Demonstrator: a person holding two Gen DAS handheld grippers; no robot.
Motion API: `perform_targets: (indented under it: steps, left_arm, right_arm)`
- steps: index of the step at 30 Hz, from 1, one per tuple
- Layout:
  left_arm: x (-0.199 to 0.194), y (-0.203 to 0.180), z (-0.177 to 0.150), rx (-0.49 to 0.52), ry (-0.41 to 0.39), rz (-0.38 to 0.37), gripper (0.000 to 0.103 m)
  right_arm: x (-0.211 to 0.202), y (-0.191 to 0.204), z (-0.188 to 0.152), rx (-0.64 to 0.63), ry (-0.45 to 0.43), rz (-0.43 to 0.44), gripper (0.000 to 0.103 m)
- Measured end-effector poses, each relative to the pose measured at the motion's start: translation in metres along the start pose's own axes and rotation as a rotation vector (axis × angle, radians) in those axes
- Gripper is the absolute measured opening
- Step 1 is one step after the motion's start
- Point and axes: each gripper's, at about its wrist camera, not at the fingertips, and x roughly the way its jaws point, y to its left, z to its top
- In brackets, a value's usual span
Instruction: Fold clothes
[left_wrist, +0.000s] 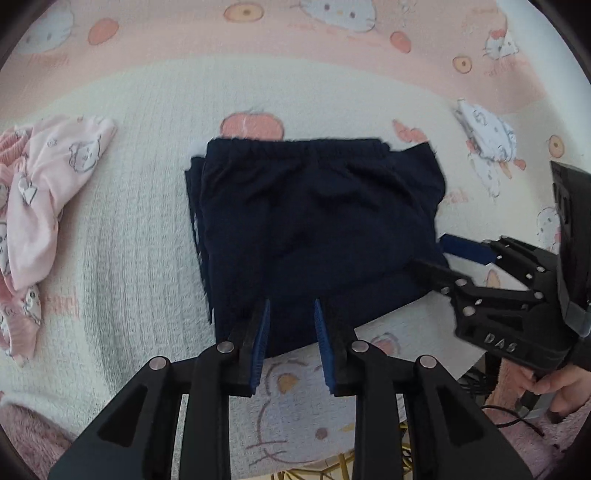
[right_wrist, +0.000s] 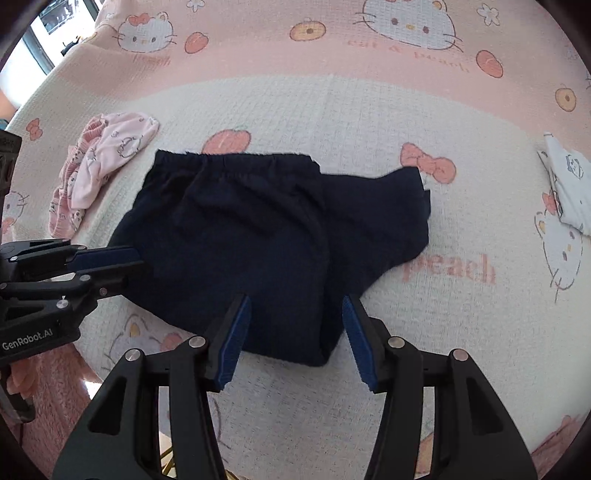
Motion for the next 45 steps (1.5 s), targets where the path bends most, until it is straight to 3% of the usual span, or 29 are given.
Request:
perform_targets:
  steps: [2,6,9,12,13,16,19,22,26,31,33,36,40,45]
  left_arm:
    - [-0.006,0.009,0.004,-0.051,-0.018,-0.042,0.027]
    - [-0.037,0.016,0.005,-0.068,-0.138,-0.007,0.028]
    - [-0.031,0.025,-0.002,-0.115,-0.097,-0.013,0.029]
    - [-0.013,0.04,-0.009,-0.154,-0.015,0.065,0.03]
    - [-0.013,0.045,-0.011,-0.179,-0.013,0.063,0.037]
    - [-0.023,0.056,-0.014,-0.245,-0.041,0.037,0.038]
    - [-0.03,0.049,-0.016,-0.217,-0.079,0.051,0.038]
    - [-0.024,0.039,-0.018,-0.18,-0.065,0.038,0.038]
    - [-0.013,0.04,-0.022,-0.184,-0.023,0.096,0.042]
    - [-0.026,0.046,-0.024,-0.216,-0.08,0.052,0.042]
    - [-0.023,0.043,-0.025,-0.21,-0.066,0.046,0.042]
    - [-0.014,0.044,-0.03,-0.201,-0.024,0.095,0.042]
    - [-0.023,0.057,-0.033,-0.269,-0.06,0.051,0.043]
    - [-0.025,0.051,-0.035,-0.239,-0.078,0.042,0.043]
  right_arm:
    - [-0.001,-0.009,-0.003,0.018,0.002,-0.005,0.053]
    - [-0.018,-0.024,-0.008,0.08,-0.046,-0.007,0.056]
    - [-0.027,-0.023,-0.012,0.085,-0.071,0.033,0.057]
    - [-0.01,-0.017,-0.016,0.055,-0.002,0.008,0.057]
    - [-0.007,-0.02,-0.018,0.068,0.004,0.01,0.057]
    - [-0.011,-0.028,-0.02,0.116,-0.002,0.006,0.059]
    - [-0.02,-0.03,-0.021,0.128,-0.031,-0.003,0.059]
    - [-0.02,-0.025,-0.022,0.108,-0.027,0.012,0.059]
    - [-0.008,-0.03,-0.026,0.119,0.023,-0.026,0.06]
    - [-0.019,-0.039,-0.025,0.165,-0.021,-0.033,0.061]
    - [-0.021,-0.038,-0.024,0.177,-0.036,0.01,0.061]
    - [-0.013,-0.028,-0.022,0.128,-0.004,0.012,0.061]
    - [-0.007,-0.025,-0.024,0.101,0.02,-0.027,0.062]
    - [-0.013,-0.029,-0.024,0.136,-0.016,-0.008,0.062]
